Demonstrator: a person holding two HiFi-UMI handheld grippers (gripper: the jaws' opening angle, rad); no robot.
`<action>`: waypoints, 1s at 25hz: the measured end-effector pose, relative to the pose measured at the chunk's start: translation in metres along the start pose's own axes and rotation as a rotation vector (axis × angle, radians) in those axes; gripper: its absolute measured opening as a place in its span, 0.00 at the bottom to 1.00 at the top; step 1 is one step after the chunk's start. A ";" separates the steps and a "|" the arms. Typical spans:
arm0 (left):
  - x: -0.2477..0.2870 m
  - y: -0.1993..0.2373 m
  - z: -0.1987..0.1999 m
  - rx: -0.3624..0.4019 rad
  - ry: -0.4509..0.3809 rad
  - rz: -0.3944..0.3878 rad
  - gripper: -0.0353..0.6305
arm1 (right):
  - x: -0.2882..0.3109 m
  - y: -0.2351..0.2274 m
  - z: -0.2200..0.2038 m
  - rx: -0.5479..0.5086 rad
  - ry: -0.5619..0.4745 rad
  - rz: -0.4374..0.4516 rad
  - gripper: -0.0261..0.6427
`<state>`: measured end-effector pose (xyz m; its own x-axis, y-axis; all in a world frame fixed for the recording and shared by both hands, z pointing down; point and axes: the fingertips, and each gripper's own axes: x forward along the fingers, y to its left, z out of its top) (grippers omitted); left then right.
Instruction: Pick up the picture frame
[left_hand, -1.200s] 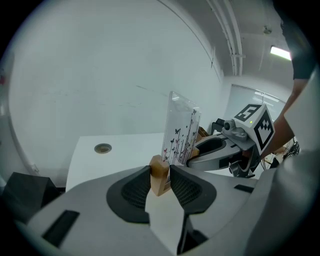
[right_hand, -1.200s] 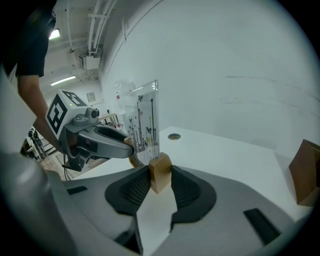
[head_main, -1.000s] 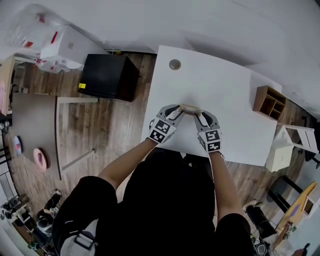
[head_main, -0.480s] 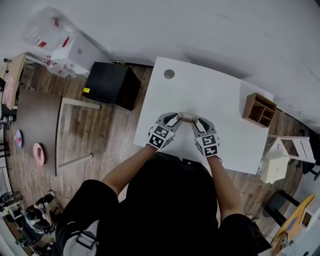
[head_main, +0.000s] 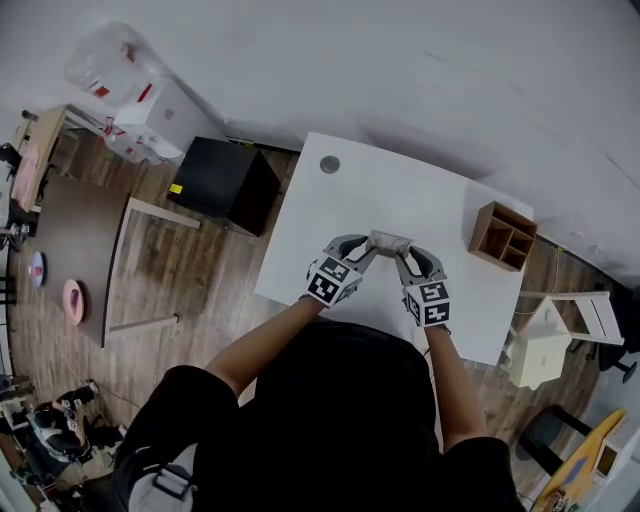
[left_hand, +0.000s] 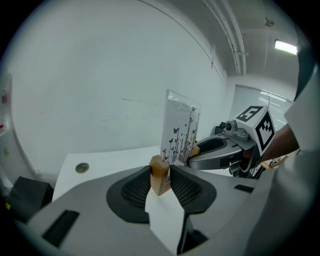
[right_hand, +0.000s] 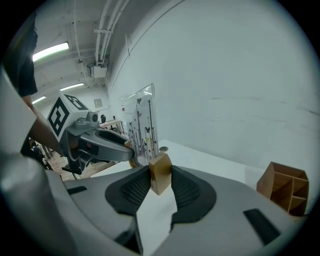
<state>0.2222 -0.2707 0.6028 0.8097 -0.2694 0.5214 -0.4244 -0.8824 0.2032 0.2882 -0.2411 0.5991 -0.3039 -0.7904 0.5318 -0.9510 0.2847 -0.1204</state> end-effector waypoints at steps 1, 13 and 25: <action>0.002 -0.004 0.002 -0.006 0.003 -0.002 0.25 | -0.005 -0.004 0.001 -0.002 0.000 0.000 0.24; 0.023 -0.049 0.018 0.001 -0.013 0.021 0.24 | -0.043 -0.034 -0.010 -0.011 -0.005 -0.019 0.23; 0.043 -0.076 0.019 0.000 -0.011 0.046 0.24 | -0.065 -0.056 -0.025 0.000 -0.020 -0.014 0.23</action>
<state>0.2968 -0.2220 0.5940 0.7940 -0.3138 0.5207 -0.4610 -0.8692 0.1790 0.3628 -0.1923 0.5918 -0.2916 -0.8050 0.5167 -0.9552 0.2735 -0.1129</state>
